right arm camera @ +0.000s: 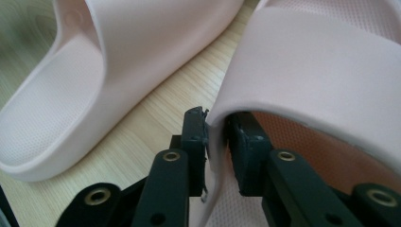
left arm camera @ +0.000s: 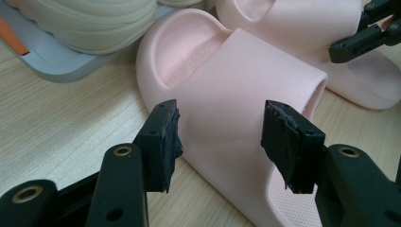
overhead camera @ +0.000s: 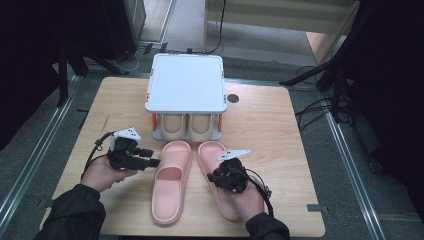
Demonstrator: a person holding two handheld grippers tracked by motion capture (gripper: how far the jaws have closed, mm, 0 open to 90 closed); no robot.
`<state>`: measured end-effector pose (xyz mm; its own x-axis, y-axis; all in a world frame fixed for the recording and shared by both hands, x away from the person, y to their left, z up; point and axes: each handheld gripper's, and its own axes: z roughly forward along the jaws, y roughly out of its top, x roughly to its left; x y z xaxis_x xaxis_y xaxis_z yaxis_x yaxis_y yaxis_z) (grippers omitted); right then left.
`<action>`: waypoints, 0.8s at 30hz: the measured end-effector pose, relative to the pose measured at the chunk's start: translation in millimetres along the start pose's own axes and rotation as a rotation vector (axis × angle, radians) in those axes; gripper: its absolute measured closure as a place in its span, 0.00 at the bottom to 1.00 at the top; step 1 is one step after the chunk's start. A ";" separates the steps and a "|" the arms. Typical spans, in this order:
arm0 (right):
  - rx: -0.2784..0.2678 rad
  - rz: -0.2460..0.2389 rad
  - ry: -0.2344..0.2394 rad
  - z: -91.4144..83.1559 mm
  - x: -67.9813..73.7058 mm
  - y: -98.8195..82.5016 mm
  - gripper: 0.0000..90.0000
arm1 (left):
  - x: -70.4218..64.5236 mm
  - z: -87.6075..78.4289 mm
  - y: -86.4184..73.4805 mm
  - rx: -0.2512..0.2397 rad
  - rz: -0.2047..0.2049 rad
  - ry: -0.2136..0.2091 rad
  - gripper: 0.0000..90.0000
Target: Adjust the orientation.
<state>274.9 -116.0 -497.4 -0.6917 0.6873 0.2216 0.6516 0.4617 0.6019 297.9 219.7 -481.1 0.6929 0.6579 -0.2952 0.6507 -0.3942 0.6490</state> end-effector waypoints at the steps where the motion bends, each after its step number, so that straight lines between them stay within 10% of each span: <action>1: -0.009 0.003 0.013 -1.1 -0.9 0.4 0.82 | 0.2 -0.5 -0.1 0.001 0.001 0.000 0.51; 11: -0.114 0.032 0.088 -44.4 -4.6 -7.1 0.82 | 3.1 -7.5 -0.9 -0.028 -0.031 -0.004 0.61; 24: -0.115 0.072 -0.008 -54.5 -55.6 -14.3 0.98 | 14.2 1.6 -4.9 0.014 -0.064 -0.005 0.81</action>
<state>287.0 -191.4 -476.5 -0.6413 0.7212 0.2617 0.6592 0.3434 0.6689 305.0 229.9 -489.7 0.6515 0.6786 -0.3391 0.6977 -0.3605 0.6191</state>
